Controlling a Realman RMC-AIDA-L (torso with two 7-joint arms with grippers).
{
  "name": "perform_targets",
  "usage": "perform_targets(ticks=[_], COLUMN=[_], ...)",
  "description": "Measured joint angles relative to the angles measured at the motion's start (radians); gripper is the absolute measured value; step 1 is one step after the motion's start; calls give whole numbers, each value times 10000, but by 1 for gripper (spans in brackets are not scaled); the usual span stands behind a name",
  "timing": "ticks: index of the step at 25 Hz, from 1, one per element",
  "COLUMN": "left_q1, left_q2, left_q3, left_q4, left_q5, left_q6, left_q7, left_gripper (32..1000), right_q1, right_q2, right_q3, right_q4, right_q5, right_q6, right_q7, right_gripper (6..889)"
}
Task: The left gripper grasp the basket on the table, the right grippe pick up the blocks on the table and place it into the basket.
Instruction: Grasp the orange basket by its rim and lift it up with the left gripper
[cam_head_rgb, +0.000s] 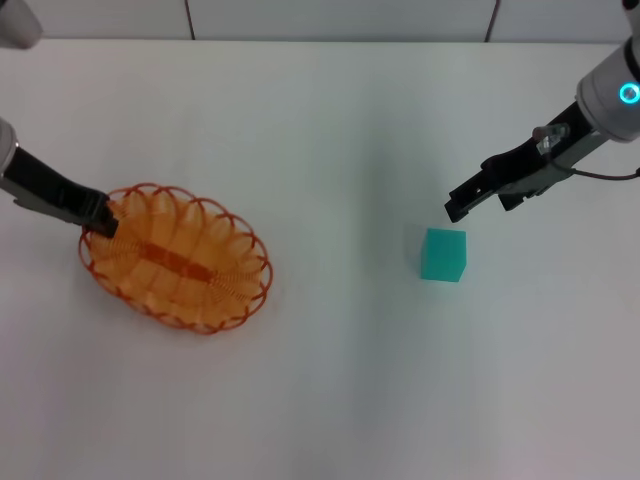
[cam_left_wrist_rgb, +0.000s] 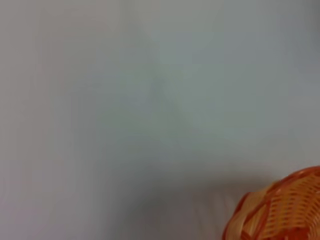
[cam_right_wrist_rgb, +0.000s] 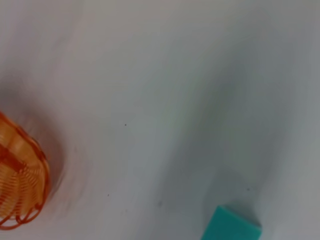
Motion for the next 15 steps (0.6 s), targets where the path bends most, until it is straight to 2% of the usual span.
perform_targets(ticks=[5,8,11,15], left_q1=[-4,-64,-153,-256], left_q2=[-5,-38,-148,-328], left_q3=[-65,-103,-162,-155], left_q4=[754,1106,1649,2330], left_q5=[-415,-624,-822,-841], left_q6=[-907,-1445,-1989,-2467], left_q7=[-205,-373,-523,-627], left_gripper=[98,95,94,94], right_q1=[-23,-19,13,64], right_q2=[1,1,1,1], right_q3=[-68,-71,-78,-95], right_q4=[132,242,376,525], right_q5=[7,7,7,7], right_q6=[-187,-293,-413,-542], right_q7=[-35,-78,-99,-111], right_gripper=[846,846,847,847])
